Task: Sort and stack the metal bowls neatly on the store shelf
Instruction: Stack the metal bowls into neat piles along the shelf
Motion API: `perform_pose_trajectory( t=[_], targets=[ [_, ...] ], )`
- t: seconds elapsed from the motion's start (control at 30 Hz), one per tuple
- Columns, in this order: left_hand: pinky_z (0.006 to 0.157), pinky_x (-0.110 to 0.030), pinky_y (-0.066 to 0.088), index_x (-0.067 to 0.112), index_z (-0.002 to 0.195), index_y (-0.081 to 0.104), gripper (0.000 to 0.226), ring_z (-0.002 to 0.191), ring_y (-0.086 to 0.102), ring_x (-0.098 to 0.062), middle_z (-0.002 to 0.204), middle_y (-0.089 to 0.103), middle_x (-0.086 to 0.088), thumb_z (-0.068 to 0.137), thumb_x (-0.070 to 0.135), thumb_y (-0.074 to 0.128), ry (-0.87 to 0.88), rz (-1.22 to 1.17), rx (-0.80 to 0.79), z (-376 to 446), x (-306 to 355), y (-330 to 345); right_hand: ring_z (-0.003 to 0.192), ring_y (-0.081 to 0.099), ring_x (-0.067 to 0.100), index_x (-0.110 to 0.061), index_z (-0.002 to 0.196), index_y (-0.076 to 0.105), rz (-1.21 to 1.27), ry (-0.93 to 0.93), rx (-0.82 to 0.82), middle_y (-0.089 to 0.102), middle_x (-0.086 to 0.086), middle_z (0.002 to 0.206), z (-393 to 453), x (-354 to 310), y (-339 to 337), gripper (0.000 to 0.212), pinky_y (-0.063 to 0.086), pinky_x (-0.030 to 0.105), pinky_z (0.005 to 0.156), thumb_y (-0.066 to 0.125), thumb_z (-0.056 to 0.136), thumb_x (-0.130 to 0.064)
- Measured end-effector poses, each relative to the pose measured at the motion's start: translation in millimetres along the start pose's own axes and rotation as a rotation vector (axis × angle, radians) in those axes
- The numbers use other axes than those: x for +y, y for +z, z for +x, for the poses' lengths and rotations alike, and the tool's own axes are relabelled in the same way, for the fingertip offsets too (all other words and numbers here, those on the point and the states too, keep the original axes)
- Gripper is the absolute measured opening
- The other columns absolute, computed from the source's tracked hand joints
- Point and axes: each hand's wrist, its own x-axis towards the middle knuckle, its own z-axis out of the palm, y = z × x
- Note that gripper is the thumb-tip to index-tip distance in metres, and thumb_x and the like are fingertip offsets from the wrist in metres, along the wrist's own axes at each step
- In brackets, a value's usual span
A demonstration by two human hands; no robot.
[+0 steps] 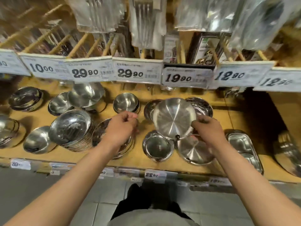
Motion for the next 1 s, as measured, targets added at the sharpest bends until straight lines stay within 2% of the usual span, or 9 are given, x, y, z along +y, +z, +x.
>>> perform_pose_trajectory(
  t=[0.1, 0.23, 0.33, 0.43, 0.57, 0.7, 0.8, 0.9, 1.0],
  targets=[
    [0.088, -0.058, 0.056, 0.024, 0.072, 0.070, 0.018, 0.079, 0.071, -0.031, 0.077, 0.071, -0.006, 0.083, 0.035, 0.060, -0.021, 0.017, -0.047, -17, -1, 39, 0.071, 0.076, 0.020, -0.019, 0.113, 0.072, 0.076, 0.040, -0.008, 0.079, 0.005, 0.088, -10, 20, -48, 0.028, 0.060, 0.029, 0.056, 0.070, 0.088, -0.007],
    [0.095, -0.062, 0.054, 0.024, 0.074, 0.073, 0.019, 0.084, 0.068, -0.029, 0.079, 0.070, -0.005, 0.088, 0.030, 0.062, -0.042, 0.017, -0.119, -33, -9, 90, 0.060, 0.073, 0.011, -0.012, 0.093, 0.075, 0.106, 0.080, -0.008, 0.074, 0.006, 0.078, -19, 41, -89, 0.011, 0.055, 0.021, 0.047, 0.068, 0.090, -0.004],
    [0.086, -0.051, 0.061, 0.022, 0.078, 0.073, 0.019, 0.081, 0.073, -0.031, 0.073, 0.074, -0.005, 0.082, 0.038, 0.063, -0.039, 0.099, -0.163, -36, -7, 118, 0.062, 0.074, 0.013, -0.011, 0.086, 0.075, 0.108, 0.089, -0.027, 0.075, 0.007, 0.077, -20, 48, -102, 0.009, 0.057, 0.023, 0.049, 0.069, 0.089, -0.005],
    [0.057, -0.028, 0.054, 0.016, 0.084, 0.075, 0.024, 0.062, 0.067, -0.011, 0.069, 0.071, 0.004, 0.093, 0.036, 0.066, -0.044, 0.134, -0.207, -29, -9, 137, 0.070, 0.073, 0.018, -0.007, 0.086, 0.073, 0.091, 0.103, -0.062, 0.072, 0.013, 0.085, -19, 48, -100, 0.006, 0.059, 0.025, 0.051, 0.068, 0.089, -0.004],
    [0.071, -0.037, 0.050, 0.016, 0.088, 0.074, 0.011, 0.073, 0.064, -0.025, 0.079, 0.073, -0.002, 0.093, 0.022, 0.066, 0.027, 0.330, -0.141, -16, -18, 143, 0.091, 0.076, 0.031, -0.008, 0.098, 0.072, 0.084, 0.114, -0.069, 0.073, 0.022, 0.109, -16, 43, -88, 0.010, 0.060, 0.025, 0.052, 0.067, 0.090, -0.005],
    [0.070, -0.033, 0.057, 0.018, 0.098, 0.077, 0.014, 0.075, 0.069, -0.026, 0.083, 0.075, -0.002, 0.092, 0.016, 0.064, 0.095, 0.422, -0.083, 1, -23, 142, 0.065, 0.075, 0.013, -0.017, 0.123, 0.063, -0.080, 0.084, -0.059, 0.070, 0.012, 0.114, -13, 44, -76, 0.034, 0.060, 0.022, 0.053, 0.068, 0.091, -0.010],
    [0.052, -0.014, 0.043, 0.020, 0.105, 0.076, 0.019, 0.064, 0.057, -0.003, 0.081, 0.069, 0.006, 0.092, 0.014, 0.061, 0.166, 0.543, -0.110, 10, -25, 145, 0.059, 0.075, 0.010, -0.024, 0.105, 0.057, -0.192, 0.048, -0.043, 0.072, 0.005, 0.105, -20, 54, -71, 0.021, 0.064, 0.028, 0.058, 0.068, 0.091, -0.015],
    [0.061, -0.016, 0.041, 0.019, 0.114, 0.075, 0.025, 0.075, 0.059, -0.004, 0.097, 0.069, 0.004, 0.094, 0.016, 0.060, 0.210, 0.584, -0.135, 13, -26, 151, 0.054, 0.073, 0.009, -0.024, 0.102, 0.054, -0.293, 0.019, -0.026, 0.072, -0.004, 0.084, -30, 66, -70, 0.018, 0.065, 0.033, 0.067, 0.067, 0.091, -0.021],
    [0.077, -0.017, 0.038, 0.015, 0.121, 0.073, 0.029, 0.093, 0.057, -0.009, 0.107, 0.069, 0.002, 0.096, 0.018, 0.058, 0.246, 0.649, -0.125, 15, -26, 156, 0.074, 0.074, 0.020, -0.021, 0.105, 0.055, -0.382, -0.013, -0.026, 0.067, -0.004, 0.082, -33, 72, -69, 0.027, 0.058, 0.040, 0.074, 0.069, 0.088, -0.037]
  ],
)
